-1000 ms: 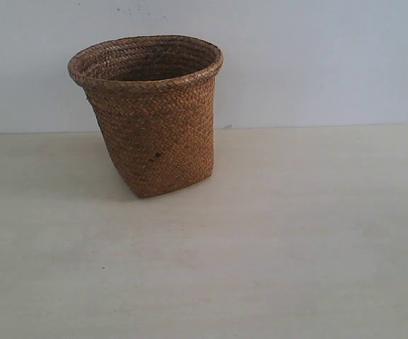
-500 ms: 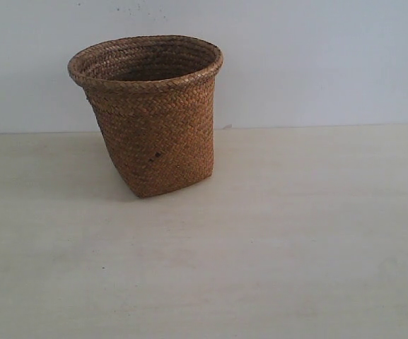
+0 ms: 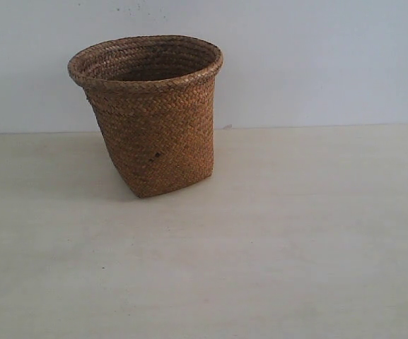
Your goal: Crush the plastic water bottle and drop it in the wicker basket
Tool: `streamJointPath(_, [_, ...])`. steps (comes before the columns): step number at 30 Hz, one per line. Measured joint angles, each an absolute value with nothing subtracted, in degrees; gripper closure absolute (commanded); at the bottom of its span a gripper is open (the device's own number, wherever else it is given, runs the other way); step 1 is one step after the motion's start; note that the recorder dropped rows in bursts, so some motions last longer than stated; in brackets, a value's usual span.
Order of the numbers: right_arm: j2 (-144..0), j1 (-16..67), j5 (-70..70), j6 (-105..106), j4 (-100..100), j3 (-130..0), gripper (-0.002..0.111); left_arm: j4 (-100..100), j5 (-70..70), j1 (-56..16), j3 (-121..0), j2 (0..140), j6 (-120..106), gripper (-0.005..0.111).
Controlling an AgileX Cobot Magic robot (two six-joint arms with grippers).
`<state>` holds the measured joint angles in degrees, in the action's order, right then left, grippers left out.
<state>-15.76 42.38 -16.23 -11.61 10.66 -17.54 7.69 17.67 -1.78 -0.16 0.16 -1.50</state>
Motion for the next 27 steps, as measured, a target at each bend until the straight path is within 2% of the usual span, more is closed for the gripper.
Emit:
streamJointPath(17, [-12.49, 41.13, -18.48, -10.52, 11.22, -17.54, 0.108, 7.69, 17.67, -1.78, -0.16, 0.16, -1.50, 0.103])
streamJointPath(21, [-6.31, 34.24, -20.70, -9.99, 11.29, -17.54, 0.108, 7.69, 17.67, -1.78, -0.16, 0.16, -1.50, 0.103])
streamJointPath(27, [-2.74, 16.24, -20.10, -9.78, 11.44, -17.54, 0.108, 7.69, 17.67, -1.78, -0.16, 0.16, -1.50, 0.103])
